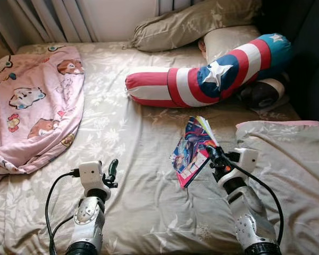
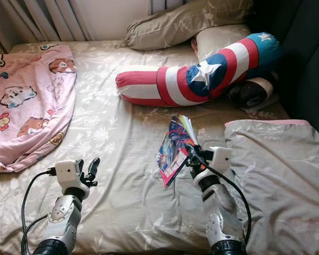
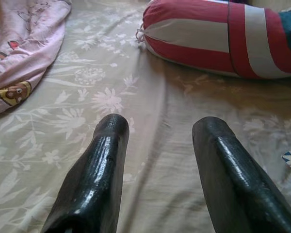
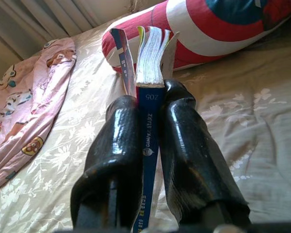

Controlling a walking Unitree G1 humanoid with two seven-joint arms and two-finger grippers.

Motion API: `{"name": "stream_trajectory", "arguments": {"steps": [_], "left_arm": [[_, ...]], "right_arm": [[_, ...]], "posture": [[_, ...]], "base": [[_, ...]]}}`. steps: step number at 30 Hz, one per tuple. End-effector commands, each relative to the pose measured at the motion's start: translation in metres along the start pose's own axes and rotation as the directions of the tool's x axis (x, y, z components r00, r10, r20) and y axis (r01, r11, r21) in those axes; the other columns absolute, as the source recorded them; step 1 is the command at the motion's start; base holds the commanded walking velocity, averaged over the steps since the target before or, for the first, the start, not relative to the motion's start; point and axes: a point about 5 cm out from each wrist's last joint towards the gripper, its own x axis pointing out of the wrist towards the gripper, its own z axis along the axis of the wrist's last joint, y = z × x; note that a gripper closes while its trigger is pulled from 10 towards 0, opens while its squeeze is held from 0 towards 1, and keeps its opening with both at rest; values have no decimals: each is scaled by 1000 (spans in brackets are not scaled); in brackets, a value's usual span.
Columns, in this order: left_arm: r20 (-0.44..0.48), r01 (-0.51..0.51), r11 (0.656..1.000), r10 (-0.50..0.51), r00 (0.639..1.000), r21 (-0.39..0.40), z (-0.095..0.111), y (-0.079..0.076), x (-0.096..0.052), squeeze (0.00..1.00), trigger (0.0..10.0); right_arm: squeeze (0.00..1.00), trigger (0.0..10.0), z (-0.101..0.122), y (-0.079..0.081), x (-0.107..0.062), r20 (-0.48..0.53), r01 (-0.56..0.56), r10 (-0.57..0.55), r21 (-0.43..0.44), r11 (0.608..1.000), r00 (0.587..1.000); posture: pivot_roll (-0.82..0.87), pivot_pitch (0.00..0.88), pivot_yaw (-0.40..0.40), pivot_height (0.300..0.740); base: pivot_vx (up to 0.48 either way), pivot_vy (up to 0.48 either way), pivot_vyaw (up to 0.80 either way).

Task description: Clean up the room

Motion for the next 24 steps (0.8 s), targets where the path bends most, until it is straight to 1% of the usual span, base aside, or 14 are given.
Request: {"name": "stream_trajectory", "arguments": {"steps": [1,6,8,9,12,16,18,21,24], "left_arm": [[-15,-15,1000,15,1000,-15,-2,3,-1,0,10000],[-17,-14,1000,14,1000,-16,-2,3,-2,0,10000],[-18,-16,1000,15,1000,-14,-2,3,-2,0,10000],[-19,-17,1000,17,1000,-13,-2,3,-2,0,10000],[-18,-17,1000,17,1000,-12,-1,3,-2,0,10000],[-18,-17,1000,17,1000,-11,-1,3,-1,0,10000],[-18,-16,1000,16,1000,-11,-1,3,-2,0,10000],[-19,-15,1000,15,1000,-11,0,4,-2,0,10000],[-17,-15,1000,15,1000,-10,0,4,-1,0,10000]], "right_arm": [[0,10000,6,1,3,24,-7,8,-3,1000,1000],[0,10000,4,1,2,18,-10,10,-1,1000,1000],[0,10000,3,0,1,15,-4,4,-1,1000,1000],[0,10000,3,-1,1,20,3,-3,0,1000,1000],[0,10000,4,-1,1,47,9,-10,16,1000,999],[0,10000,4,-3,2,43,24,-24,15,1000,999],[0,10000,3,-3,2,38,27,-27,13,1000,999],[0,10000,0,-3,2,4,23,-23,1,1000,1000],[0,10000,0,-3,2,16,17,-17,-4,1000,1000]], "posture": [[2,138,22,736],[2,143,23,721],[5,148,23,711],[6,149,23,696],[8,153,23,696],[9,157,24,696],[10,157,24,696],[10,160,24,696],[11,162,24,677]], "base": [[0,0,0],[0,0,0],[0,0,0],[0,0,0],[0,0,0],[0,0,0],[0,0,0],[0,0,0],[0,0,0]]}}
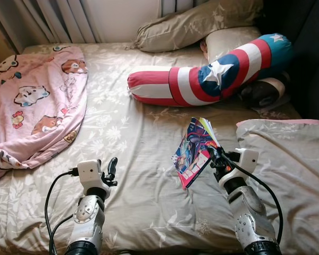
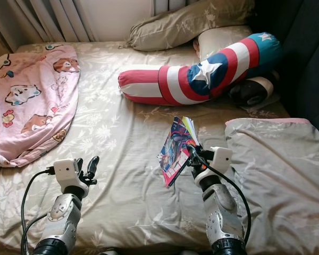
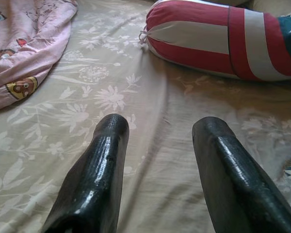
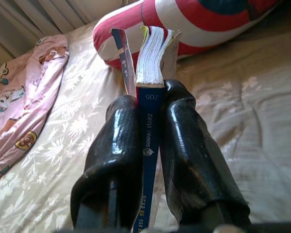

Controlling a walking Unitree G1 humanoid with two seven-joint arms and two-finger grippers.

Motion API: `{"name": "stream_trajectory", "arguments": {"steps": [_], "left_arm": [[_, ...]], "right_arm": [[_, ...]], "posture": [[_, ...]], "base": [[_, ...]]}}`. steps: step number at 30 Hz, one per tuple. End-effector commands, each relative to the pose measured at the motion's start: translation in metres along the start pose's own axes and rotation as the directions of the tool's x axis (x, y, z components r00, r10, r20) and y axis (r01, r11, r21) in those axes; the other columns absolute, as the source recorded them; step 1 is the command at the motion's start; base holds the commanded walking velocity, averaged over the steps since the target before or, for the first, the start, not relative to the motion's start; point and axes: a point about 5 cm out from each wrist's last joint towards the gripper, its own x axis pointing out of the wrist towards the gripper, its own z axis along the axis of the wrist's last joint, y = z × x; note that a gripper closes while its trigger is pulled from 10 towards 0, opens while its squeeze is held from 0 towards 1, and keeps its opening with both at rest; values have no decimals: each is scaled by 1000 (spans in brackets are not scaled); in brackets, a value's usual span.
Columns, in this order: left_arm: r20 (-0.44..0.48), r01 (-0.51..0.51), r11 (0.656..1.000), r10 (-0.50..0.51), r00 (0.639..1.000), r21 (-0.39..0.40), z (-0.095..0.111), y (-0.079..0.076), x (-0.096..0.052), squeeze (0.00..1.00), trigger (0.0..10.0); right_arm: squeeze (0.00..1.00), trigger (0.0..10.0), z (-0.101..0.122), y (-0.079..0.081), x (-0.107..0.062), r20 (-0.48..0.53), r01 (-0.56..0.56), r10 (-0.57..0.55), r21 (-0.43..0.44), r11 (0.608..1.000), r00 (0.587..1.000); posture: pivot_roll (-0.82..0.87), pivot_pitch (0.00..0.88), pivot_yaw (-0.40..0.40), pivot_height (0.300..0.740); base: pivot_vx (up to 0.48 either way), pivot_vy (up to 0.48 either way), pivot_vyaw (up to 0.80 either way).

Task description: Clean up the room

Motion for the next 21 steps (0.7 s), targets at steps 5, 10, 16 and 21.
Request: {"name": "stream_trajectory", "arguments": {"steps": [5,10,16,21], "left_arm": [[-16,-3,1000,4,1000,11,-2,3,-3,0,10000],[-13,-7,1000,7,1000,10,-1,3,-3,0,10000],[-18,-9,1000,9,1000,14,-2,4,-4,0,10000],[-19,-8,1000,9,1000,15,-2,5,-5,0,10000]], "right_arm": [[0,10000,6,2,4,48,-8,7,13,1000,999],[0,10000,5,2,5,43,-10,9,15,1000,999],[0,10000,3,4,7,18,-25,25,-8,1000,1000],[0,10000,4,0,6,44,-1,1,7,1000,999]], "posture": [[16,170,24,672],[21,176,23,672],[21,179,23,657],[22,179,23,657]], "base": [[0,0,0],[0,0,0],[0,0,0],[0,0,0]]}}
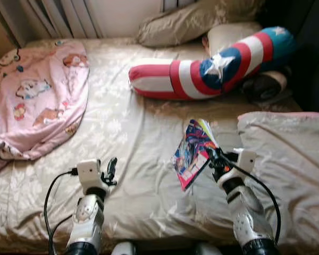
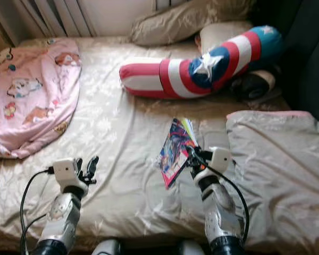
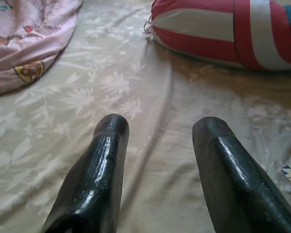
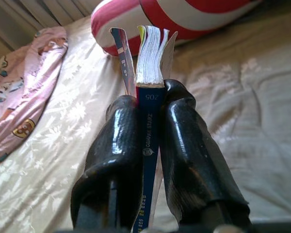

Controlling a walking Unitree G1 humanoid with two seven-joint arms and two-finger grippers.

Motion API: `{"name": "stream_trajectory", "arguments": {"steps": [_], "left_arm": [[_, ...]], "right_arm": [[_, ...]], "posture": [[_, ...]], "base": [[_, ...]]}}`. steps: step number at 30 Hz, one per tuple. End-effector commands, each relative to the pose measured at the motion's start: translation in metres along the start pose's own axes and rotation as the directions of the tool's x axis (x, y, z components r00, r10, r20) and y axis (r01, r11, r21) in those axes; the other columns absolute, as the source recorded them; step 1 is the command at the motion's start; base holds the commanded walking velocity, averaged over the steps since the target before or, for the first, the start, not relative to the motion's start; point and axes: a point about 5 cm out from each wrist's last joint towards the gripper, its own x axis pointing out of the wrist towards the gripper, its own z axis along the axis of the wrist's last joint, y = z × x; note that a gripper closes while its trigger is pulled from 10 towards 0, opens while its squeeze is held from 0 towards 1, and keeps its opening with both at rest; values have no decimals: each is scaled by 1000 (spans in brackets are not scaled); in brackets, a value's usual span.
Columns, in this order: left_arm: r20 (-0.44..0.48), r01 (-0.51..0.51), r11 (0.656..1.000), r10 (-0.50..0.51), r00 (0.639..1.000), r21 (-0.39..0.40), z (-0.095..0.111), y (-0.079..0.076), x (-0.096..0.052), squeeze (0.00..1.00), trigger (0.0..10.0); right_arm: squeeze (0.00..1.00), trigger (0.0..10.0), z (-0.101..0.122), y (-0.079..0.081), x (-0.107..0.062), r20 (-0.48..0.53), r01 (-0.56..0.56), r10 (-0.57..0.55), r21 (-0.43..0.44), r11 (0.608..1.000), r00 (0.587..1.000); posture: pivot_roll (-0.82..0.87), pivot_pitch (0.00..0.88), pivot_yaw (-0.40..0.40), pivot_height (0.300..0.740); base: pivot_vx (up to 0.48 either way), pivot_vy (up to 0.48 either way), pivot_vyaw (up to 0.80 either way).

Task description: Clean up the room

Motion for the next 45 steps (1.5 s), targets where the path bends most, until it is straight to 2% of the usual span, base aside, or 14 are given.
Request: {"name": "stream_trajectory", "arguments": {"steps": [1,15,18,21,27,30,34,35,40,42,45], "left_arm": [[-31,-7,1000,8,999,13,-6,4,-5,0,10000],[-33,-9,1000,10,999,22,-5,4,-5,0,10000],[-33,-9,1000,10,999,23,-5,4,-4,0,10000],[-32,-8,1000,9,999,25,-5,3,-4,0,10000],[-32,-7,999,8,999,33,-4,4,-5,0,10000],[-32,-9,999,10,999,37,-4,6,-5,0,10000],[-32,-8,999,10,999,44,-3,8,-6,0,10000],[-32,-7,999,8,999,49,-2,9,-6,0,10000],[-27,5,998,-3,1000,68,0,10,-7,0,10000],[-26,8,996,-6,1000,85,1,13,-10,0,10000],[-27,11,995,-8,1000,99,2,16,-13,0,10000]], "right_arm": [[0,10000,4,1,2,32,-3,2,2,1000,999],[0,10000,4,2,6,31,-18,18,4,1000,999],[0,10000,3,2,7,17,-5,5,-26,1000,1000],[0,10000,2,1,7,18,9,-9,-12,1000,1000],[0,10000,6,1,9,57,32,-31,-14,999,998],[0,10000,8,4,13,65,4,-4,0,1000,998],[0,10000,13,11,23,85,-39,32,87,995,996],[0,10000,14,12,27,93,-48,35,145,988,995],[0,10000,18,16,36,120,-72,42,262,962,992],[0,10000,21,13,41,145,-70,16,376,924,989],[0,10000,21,6,42,152,-46,-27,454,890,988]], "posture": [[22,179,23,657],[27,169,23,657],[26,164,24,657],[25,164,25,657],[28,167,28,657],[34,175,33,657],[42,183,39,657],[45,185,42,657],[69,196,54,657],[91,209,68,657],[115,221,78,657]], "base": [[0,0,0],[0,0,0],[0,0,0],[0,0,0],[0,0,0],[0,0,0],[0,0,0],[0,0,0],[0,0,0],[0,0,0],[0,0,0]]}}
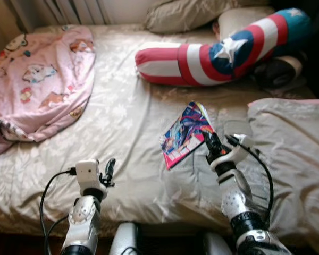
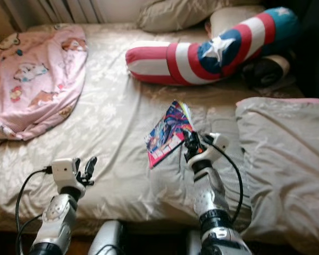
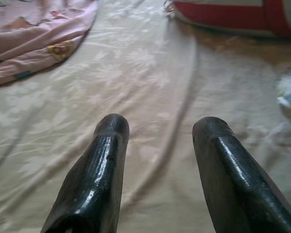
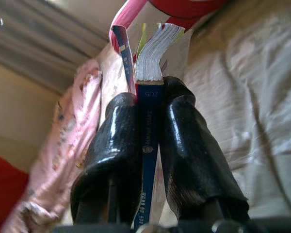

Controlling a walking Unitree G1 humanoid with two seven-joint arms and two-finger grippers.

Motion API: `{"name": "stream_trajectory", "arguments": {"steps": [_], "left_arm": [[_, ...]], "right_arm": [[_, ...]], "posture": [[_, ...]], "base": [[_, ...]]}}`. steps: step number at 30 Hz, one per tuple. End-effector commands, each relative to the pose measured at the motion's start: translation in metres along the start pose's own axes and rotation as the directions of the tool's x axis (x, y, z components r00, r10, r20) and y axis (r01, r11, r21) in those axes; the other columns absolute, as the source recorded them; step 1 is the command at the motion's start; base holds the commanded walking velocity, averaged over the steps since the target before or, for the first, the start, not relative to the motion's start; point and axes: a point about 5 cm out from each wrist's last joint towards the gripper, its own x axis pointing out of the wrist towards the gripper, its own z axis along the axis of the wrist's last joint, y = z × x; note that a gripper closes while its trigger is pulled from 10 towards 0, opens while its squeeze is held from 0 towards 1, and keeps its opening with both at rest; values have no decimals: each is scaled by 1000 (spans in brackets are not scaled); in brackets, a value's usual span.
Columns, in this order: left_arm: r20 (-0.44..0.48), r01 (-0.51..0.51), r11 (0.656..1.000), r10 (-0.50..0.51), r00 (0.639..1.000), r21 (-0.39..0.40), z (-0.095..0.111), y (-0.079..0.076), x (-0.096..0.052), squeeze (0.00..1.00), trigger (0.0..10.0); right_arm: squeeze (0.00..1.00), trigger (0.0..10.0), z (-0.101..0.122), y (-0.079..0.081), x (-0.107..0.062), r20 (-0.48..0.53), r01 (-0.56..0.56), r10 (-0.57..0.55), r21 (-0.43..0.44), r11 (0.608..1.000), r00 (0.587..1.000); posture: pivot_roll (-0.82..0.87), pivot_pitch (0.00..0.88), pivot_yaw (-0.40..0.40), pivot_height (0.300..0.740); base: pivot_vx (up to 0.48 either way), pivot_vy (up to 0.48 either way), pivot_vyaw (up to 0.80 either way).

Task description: Clean up the room

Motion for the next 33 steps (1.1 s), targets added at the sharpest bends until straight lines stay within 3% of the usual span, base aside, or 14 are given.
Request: {"name": "stream_trajectory", "arguments": {"steps": [1,5,9,10,11,14,22,28,33], "left_arm": [[-20,-3,1000,3,1000,26,-2,8,-7,0,10000],[-32,3,998,-1,999,60,0,17,-19,0,10000],[-47,13,997,-9,999,73,-2,19,-24,0,10000],[-55,22,996,-17,998,82,-1,20,-31,0,10000],[-55,22,996,-17,998,82,-1,20,-31,0,10000],[-72,25,995,-18,997,94,-1,21,-40,0,10000],[-103,35,994,-24,994,103,0,23,-52,0,10000],[-124,44,993,-30,992,113,0,24,-56,0,10000],[-129,53,991,-37,991,121,2,23,-58,0,10000]], "right_arm": [[0,10000,2,-11,-1,19,69,-70,75,995,997],[0,10000,-1,-42,-17,-29,278,-277,19,961,960],[0,10000,-3,-56,-27,-46,360,-358,37,932,933],[0,10000,-5,-65,-36,-60,415,-413,32,909,909],[0,10000,-5,-65,-36,-60,415,-413,32,909,909],[0,10000,-11,-85,-57,-80,523,-526,-54,851,847],[0,10000,-18,-91,-69,-88,558,-560,-46,828,824],[0,10000,-22,-96,-76,-63,627,-625,41,778,778],[0,10000,-20,-104,-86,-3,677,-692,208,706,722]], "posture": [[133,234,91,657],[164,267,122,657],[171,281,132,657],[181,300,143,657],[181,300,143,657],[196,337,158,657],[208,364,170,657],[208,371,174,657],[215,374,176,657]], "base": [[0,0,0],[0,0,0],[0,0,0],[0,0,0],[0,0,0],[0,0,0],[0,0,0],[0,0,0],[0,0,0]]}}
